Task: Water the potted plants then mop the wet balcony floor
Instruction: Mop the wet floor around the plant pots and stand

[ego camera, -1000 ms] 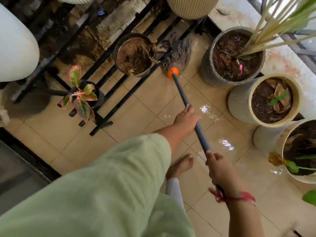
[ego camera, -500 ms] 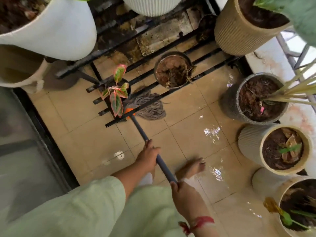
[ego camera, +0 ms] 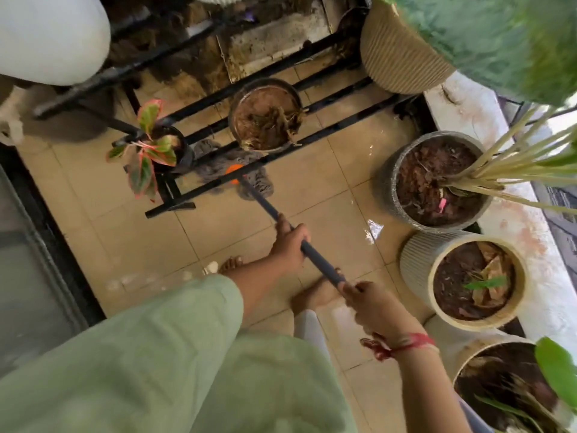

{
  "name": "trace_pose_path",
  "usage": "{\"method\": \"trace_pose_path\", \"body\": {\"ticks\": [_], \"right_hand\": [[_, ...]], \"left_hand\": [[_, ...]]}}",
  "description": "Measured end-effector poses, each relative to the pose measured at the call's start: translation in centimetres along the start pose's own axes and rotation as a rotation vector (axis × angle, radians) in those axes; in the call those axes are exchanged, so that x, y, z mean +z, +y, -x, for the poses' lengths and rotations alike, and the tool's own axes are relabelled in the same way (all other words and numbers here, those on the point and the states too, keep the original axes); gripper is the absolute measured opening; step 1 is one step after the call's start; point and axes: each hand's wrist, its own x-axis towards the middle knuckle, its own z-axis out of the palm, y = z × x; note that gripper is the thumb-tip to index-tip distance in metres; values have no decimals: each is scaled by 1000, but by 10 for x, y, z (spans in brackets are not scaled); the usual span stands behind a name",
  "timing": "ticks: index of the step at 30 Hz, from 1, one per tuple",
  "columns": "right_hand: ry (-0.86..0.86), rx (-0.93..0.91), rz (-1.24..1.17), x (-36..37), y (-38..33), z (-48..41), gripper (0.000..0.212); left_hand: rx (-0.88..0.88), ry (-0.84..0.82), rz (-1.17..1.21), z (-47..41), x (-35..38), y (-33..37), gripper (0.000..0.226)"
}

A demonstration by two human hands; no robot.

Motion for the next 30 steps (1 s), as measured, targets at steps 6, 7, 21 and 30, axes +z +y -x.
{"method": "trace_pose_path", "body": {"ticks": [6,7,21,30], "right_hand": [[22,160,-446,-62,39,7,38],[53,141,-470,-66,40,7,38],[74,233,-445,37,40,46,40],[-123,207,-333,145,-49,85,43]], "left_hand": [[82,-74,33,-60,-7,104,38],[99,-105,39,-70,-12,120,40],[351,-200,-261,-17,20,81,31],[90,-226,-248,84,-18,-67,31]]}}
